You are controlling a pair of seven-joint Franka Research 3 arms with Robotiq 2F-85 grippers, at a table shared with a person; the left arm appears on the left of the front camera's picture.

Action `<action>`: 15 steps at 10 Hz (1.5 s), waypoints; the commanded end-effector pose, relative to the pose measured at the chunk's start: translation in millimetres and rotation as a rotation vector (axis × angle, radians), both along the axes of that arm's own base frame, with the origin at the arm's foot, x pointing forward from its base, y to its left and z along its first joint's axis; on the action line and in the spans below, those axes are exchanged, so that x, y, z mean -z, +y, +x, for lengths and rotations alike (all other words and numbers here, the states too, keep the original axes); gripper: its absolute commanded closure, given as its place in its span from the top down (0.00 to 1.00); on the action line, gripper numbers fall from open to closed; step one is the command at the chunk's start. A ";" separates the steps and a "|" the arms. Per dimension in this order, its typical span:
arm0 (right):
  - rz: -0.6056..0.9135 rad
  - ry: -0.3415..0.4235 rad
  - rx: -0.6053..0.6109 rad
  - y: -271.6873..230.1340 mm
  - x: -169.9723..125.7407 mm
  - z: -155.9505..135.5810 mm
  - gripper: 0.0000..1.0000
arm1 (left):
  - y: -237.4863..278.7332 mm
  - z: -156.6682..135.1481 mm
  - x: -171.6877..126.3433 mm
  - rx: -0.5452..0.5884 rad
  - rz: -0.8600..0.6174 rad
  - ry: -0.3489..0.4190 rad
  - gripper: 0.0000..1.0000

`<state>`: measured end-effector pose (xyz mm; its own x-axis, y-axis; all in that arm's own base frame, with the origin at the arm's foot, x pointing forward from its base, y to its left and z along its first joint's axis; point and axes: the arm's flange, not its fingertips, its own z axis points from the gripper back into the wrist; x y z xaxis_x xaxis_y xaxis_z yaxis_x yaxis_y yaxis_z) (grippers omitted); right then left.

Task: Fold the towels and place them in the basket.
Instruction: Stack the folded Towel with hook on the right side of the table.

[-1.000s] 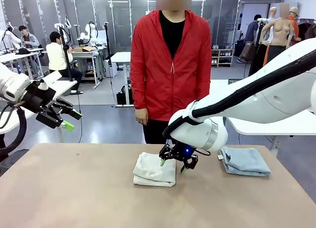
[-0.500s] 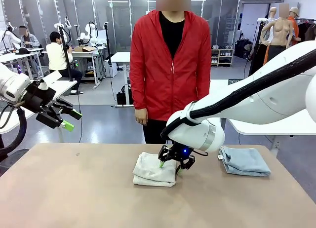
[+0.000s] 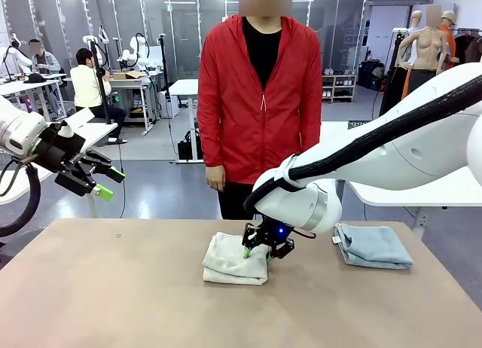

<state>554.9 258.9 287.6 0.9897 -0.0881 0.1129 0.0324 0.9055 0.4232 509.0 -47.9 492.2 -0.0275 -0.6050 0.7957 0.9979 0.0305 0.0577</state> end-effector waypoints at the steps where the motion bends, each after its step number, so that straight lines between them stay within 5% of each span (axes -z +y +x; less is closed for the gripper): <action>1: 0.038 -0.013 -0.022 -3.7 3.0 -2.9 0.20 | 0.1 0.3 -2.6 0.000 0.010 0.003 0.90; 2: 0.034 -0.013 -0.024 -2.6 1.2 -4.3 0.35 | 0.1 0.3 -2.6 0.000 0.010 0.003 0.90; 3: 0.030 -0.013 -0.026 -2.3 0.1 -4.6 0.00 | 0.1 0.3 -2.6 0.000 0.010 0.003 0.90; 4: 0.027 -0.012 -0.030 -1.8 -0.6 -4.5 0.15 | 0.1 0.3 -2.6 0.000 0.010 0.003 0.90; 5: 0.022 -0.011 -0.032 -1.4 -1.0 -3.4 0.00 | 0.1 0.3 -2.6 0.000 0.010 0.003 0.90; 8: -0.022 -0.051 -0.017 -0.6 -2.1 5.4 0.00 | 0.1 0.3 -2.6 0.000 0.010 0.003 0.90; 11: 0.002 -0.005 -0.014 3.8 -1.6 -1.1 0.00 | 0.1 0.3 -2.6 0.000 0.010 0.003 0.90; 12: -0.003 -0.013 -0.016 3.3 -2.1 -0.5 0.07 | 0.1 0.3 -2.6 0.000 0.010 0.003 0.90; 15: -0.026 -0.093 -0.142 -29.6 -43.5 4.9 0.07 | 0.1 0.3 -2.6 0.000 0.010 0.003 0.90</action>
<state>559.2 252.1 313.5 0.9844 -0.0227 0.1745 -0.0520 0.9097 0.4120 509.0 -47.9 492.2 -0.0275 -0.6050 0.7957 0.9979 0.0305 0.0577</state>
